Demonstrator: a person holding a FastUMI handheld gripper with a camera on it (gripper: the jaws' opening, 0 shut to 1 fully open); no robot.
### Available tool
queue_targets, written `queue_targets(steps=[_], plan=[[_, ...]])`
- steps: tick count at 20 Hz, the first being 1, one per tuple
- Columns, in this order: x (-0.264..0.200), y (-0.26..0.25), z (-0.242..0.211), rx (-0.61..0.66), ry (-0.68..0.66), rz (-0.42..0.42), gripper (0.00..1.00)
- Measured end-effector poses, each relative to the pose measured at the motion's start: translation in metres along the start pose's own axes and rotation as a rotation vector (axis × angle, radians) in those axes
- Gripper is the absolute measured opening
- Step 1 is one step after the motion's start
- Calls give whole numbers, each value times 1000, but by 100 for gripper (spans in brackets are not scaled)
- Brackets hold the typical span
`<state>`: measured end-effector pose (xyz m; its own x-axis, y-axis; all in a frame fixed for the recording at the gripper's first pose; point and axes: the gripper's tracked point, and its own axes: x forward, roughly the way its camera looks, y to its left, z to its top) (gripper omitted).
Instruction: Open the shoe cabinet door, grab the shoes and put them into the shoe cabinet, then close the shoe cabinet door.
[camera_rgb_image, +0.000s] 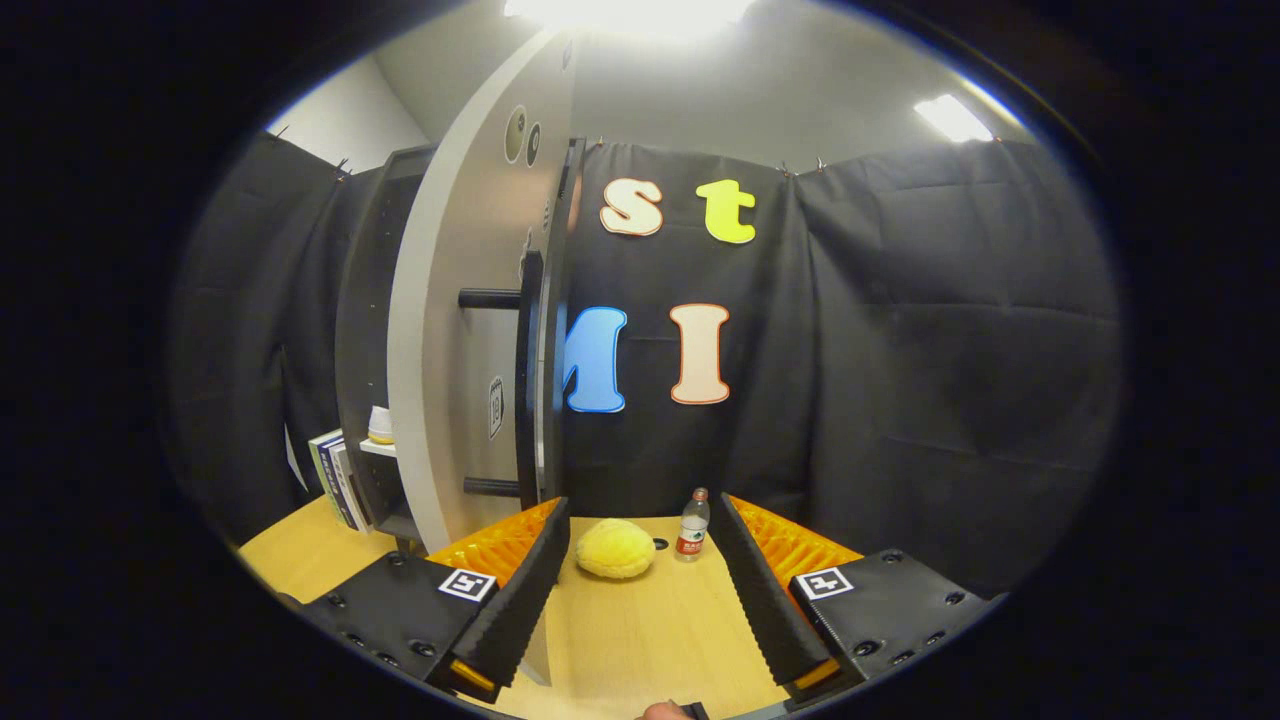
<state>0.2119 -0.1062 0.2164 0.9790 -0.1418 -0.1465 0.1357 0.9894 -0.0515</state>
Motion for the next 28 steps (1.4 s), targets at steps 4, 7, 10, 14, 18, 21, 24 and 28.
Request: queue_targets(steps=[4,7,10,14,18,21,24,28], plan=[[-5,48,-3,-6,-2,74,94],[-8,80,-1,-16,-7,134,94],[-7,116,1,-21,-10,194,94],[0,167,0,-10,-1,289,95],[14,220,-3,13,15,371,95],[21,266,-5,13,31,448,95],[32,301,-3,-17,23,479,95],[28,334,-1,-17,17,528,96]])
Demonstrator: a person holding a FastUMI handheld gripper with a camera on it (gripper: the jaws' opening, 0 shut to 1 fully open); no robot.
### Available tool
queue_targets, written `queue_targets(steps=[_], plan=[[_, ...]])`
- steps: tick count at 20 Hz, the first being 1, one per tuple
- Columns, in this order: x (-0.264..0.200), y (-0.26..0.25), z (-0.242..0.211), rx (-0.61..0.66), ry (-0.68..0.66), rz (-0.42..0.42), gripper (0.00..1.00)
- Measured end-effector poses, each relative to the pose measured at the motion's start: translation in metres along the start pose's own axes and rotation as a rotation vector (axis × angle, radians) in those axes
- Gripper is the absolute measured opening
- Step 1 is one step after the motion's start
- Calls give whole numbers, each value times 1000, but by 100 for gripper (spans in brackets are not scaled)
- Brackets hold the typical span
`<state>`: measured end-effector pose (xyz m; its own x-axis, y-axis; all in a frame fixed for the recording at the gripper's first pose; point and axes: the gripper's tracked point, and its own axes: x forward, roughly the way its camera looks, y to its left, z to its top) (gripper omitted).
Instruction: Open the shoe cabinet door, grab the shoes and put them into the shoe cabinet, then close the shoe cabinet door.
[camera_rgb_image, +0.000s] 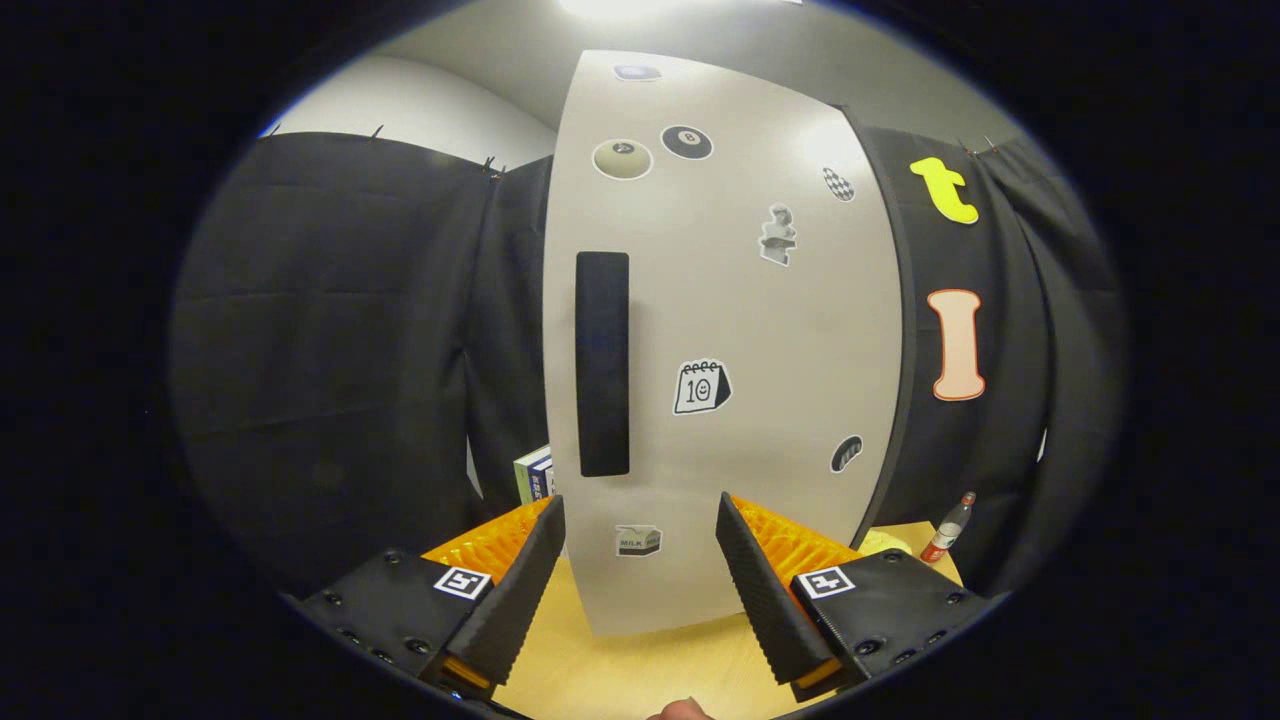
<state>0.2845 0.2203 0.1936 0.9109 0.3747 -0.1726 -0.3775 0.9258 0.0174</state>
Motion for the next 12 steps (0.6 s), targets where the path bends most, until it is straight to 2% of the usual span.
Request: queue_targets(steps=[6,12], plan=[[-30,-6,4,-9,-31,-20,96],[-80,-56,4,-1,-62,-109,96]])
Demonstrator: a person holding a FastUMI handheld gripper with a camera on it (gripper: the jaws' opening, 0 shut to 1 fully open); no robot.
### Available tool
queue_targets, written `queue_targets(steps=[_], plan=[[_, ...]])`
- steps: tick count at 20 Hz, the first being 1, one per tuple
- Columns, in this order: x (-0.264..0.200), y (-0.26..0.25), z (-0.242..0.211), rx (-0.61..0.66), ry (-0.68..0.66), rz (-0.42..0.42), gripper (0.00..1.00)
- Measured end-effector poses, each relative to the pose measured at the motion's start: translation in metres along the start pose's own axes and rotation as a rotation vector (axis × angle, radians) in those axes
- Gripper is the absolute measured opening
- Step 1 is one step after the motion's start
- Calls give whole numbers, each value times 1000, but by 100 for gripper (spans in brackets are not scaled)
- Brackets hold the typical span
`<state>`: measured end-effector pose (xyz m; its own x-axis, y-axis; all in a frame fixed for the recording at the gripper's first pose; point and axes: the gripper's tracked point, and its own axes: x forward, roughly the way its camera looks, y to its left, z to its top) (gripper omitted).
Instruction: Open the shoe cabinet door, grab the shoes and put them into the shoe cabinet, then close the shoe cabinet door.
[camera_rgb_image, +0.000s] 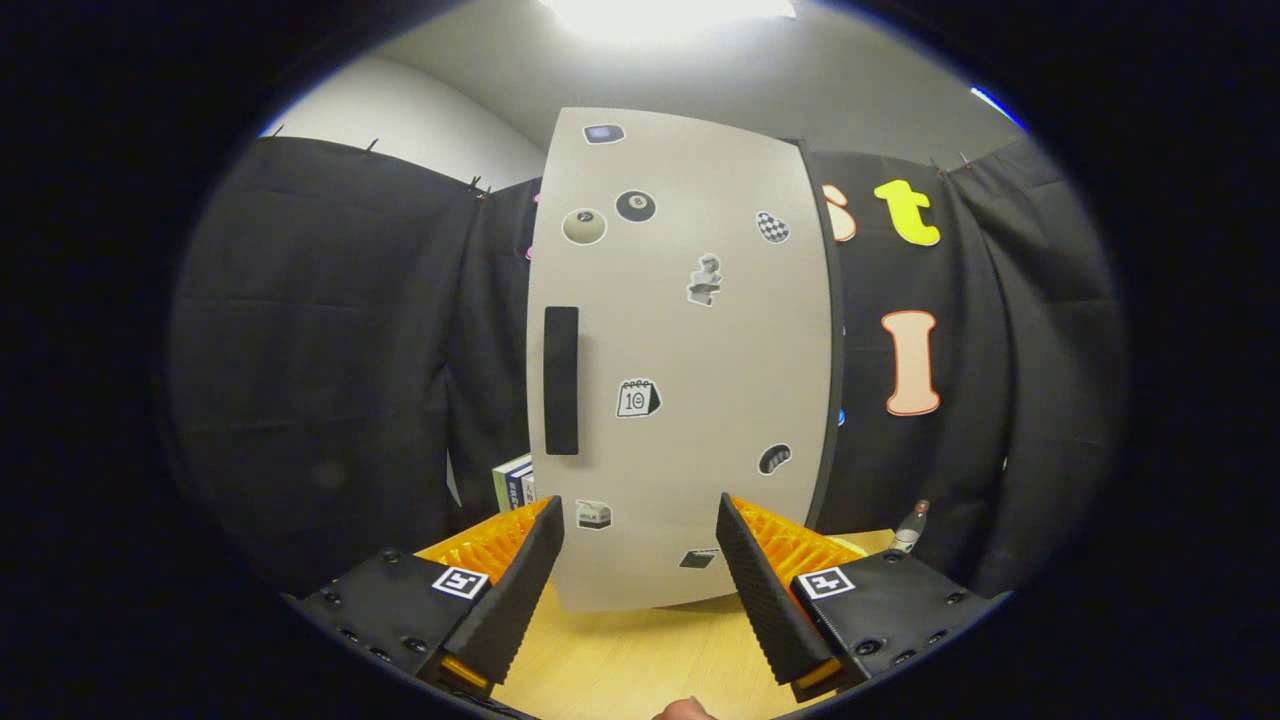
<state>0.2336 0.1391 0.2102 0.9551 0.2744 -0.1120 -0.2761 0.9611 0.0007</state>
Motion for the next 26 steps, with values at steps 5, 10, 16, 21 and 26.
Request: queue_targets(steps=[5,10,16,21,26], plan=[[-34,-33,-12,20,8,-58,96],[-59,-54,-16,29,4,-96,96],[-66,-65,-16,44,-4,-107,96],[-70,-67,-20,31,0,-100,96],[-73,-68,-23,37,4,-96,96]])
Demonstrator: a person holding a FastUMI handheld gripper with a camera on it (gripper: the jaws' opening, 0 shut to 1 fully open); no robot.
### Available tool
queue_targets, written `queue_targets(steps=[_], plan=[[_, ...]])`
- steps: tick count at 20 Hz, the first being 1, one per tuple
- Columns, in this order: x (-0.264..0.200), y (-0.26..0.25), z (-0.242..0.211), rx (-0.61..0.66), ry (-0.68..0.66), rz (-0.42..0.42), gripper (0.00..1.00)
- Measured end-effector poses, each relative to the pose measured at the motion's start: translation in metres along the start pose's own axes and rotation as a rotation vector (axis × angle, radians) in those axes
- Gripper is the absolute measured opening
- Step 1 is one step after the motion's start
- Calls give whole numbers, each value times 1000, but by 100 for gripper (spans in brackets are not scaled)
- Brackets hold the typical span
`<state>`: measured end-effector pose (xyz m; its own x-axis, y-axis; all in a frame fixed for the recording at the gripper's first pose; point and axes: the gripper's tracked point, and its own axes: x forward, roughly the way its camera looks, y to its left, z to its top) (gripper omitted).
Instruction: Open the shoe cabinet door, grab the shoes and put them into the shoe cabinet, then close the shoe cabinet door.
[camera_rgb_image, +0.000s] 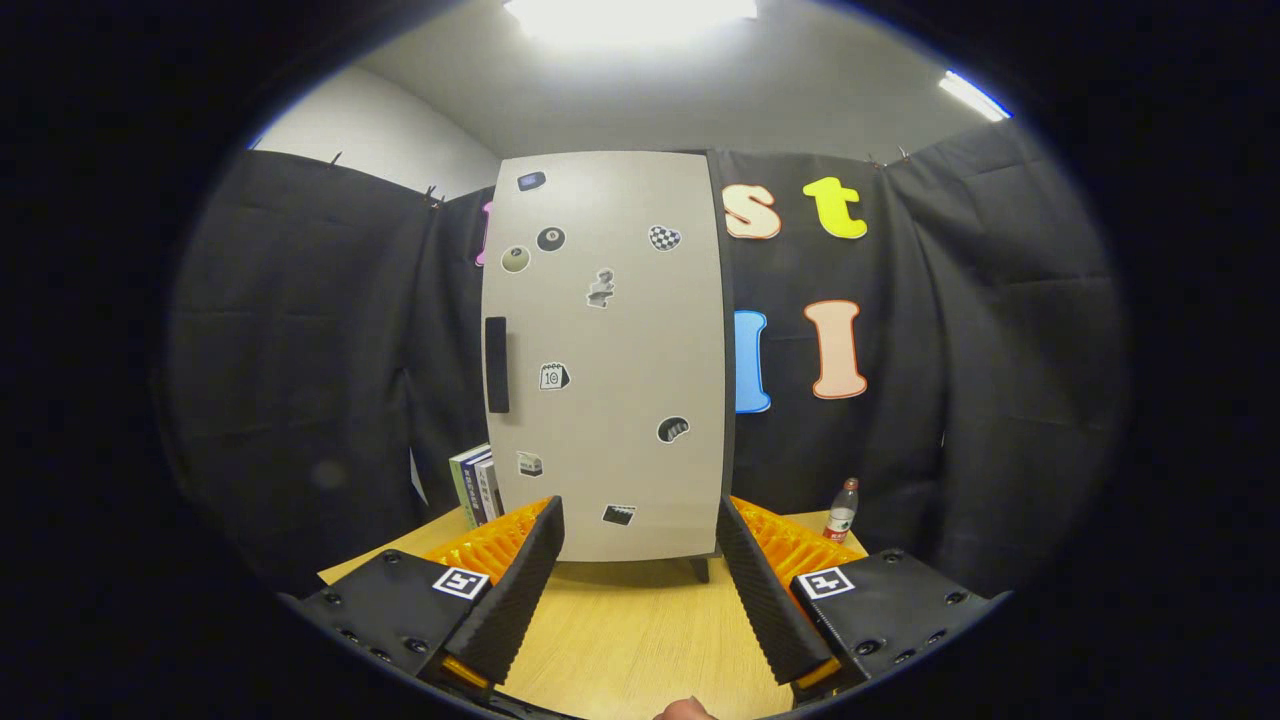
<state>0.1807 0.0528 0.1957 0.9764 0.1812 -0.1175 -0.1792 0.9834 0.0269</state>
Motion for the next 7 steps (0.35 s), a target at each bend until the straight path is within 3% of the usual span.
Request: queue_targets(steps=[7], plan=[[-1,0,0,-1,-2,7,96]])
